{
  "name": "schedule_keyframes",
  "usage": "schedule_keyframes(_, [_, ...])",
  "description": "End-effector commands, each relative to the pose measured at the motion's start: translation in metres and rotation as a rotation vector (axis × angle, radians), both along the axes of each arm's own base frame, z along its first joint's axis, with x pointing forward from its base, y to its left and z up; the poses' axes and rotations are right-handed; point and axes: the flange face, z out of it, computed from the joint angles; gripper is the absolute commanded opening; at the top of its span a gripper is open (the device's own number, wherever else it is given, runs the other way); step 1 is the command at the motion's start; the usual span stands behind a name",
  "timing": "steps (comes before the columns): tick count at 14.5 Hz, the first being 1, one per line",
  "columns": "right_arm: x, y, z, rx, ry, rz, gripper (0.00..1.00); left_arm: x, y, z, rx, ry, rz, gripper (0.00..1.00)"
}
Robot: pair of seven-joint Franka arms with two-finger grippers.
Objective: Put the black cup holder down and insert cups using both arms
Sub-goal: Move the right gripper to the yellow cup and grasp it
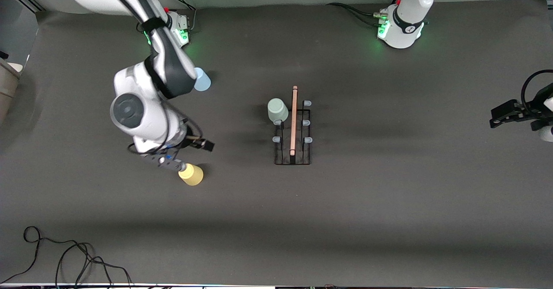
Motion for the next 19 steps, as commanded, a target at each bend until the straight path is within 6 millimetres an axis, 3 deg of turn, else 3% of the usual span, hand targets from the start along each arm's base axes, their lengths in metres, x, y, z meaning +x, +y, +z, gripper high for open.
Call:
schedule_keyframes(1, [0.004,-0.015,-0.016,0.007,-0.021,0.057,1.00,-0.002,-0.015,0.005,-0.015,0.010,-0.051,1.00])
schedule_keyframes(3, [0.011,-0.040,-0.036,0.010,-0.057,0.078,1.00,-0.003,-0.016,0.010,-0.016,0.014,-0.057,1.00])
schedule_keyframes(6, [0.027,-0.060,-0.067,0.008,-0.108,0.065,1.00,-0.006,-0.017,0.015,-0.016,0.007,-0.059,1.00])
schedule_keyframes(11, [0.032,-0.059,-0.108,0.002,-0.140,0.063,1.00,-0.006,-0.023,0.016,-0.017,0.006,-0.055,1.00])
schedule_keyframes(19, [0.035,-0.055,-0.143,0.014,-0.169,0.040,1.00,-0.003,-0.027,0.023,-0.016,-0.009,-0.050,1.00])
